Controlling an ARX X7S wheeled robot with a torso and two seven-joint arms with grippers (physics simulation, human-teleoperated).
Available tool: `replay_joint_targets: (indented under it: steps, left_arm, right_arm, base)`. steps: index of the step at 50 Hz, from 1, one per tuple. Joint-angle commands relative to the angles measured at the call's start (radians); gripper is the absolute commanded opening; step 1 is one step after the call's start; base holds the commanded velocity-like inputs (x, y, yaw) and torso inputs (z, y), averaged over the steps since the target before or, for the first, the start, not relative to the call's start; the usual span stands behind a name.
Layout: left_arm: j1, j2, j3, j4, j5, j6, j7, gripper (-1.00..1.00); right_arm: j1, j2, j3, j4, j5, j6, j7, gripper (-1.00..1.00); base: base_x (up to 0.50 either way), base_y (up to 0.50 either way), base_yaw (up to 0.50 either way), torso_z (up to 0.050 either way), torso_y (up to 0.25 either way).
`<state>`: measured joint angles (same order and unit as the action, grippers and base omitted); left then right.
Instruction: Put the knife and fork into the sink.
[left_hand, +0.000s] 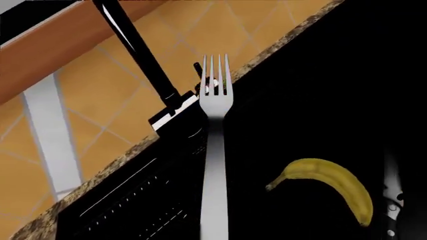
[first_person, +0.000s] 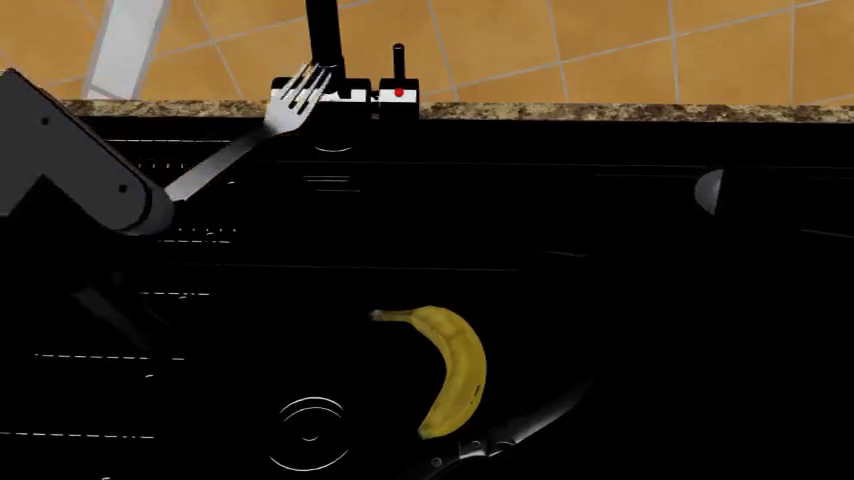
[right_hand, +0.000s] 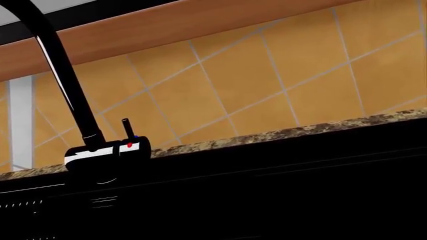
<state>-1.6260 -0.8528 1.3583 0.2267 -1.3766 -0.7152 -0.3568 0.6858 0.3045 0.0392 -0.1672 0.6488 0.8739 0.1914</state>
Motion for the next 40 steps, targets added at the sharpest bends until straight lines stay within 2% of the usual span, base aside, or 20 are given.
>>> replay_joint_targets:
  steps: [1, 16, 24, 40]
  left_arm:
    - [0.020, 0.048, 0.049, 0.019, 0.054, -0.020, 0.039, -1.00]
    - [0.052, 0.165, 0.046, -0.053, 0.055, 0.021, 0.098, -1.00]
    - [0.078, 0.274, 0.053, -0.198, 0.097, 0.064, 0.150, -1.00]
    - [0.160, 0.504, 0.025, -0.550, 0.075, 0.138, 0.245, -1.00]
  right_arm:
    - [-0.003, 0.001, -0.001, 0.004, 0.003, -0.007, 0.001, 1.00]
    - [0.003, 0.002, -0.009, 0.007, 0.008, -0.008, 0.005, 1.00]
    - [0.006, 0.004, -0.009, -0.005, 0.016, -0.001, 0.012, 1.00]
    - [-0.008, 0.010, -0.005, -0.028, 0.029, 0.002, 0.022, 1.00]
  base:
    - [0.00, 0.00, 0.00, 0.000, 0.000]
    - [0.00, 0.00, 0.00, 0.000, 0.000]
    - [0.00, 0.00, 0.00, 0.000, 0.000]
    - [0.00, 0.00, 0.00, 0.000, 0.000]
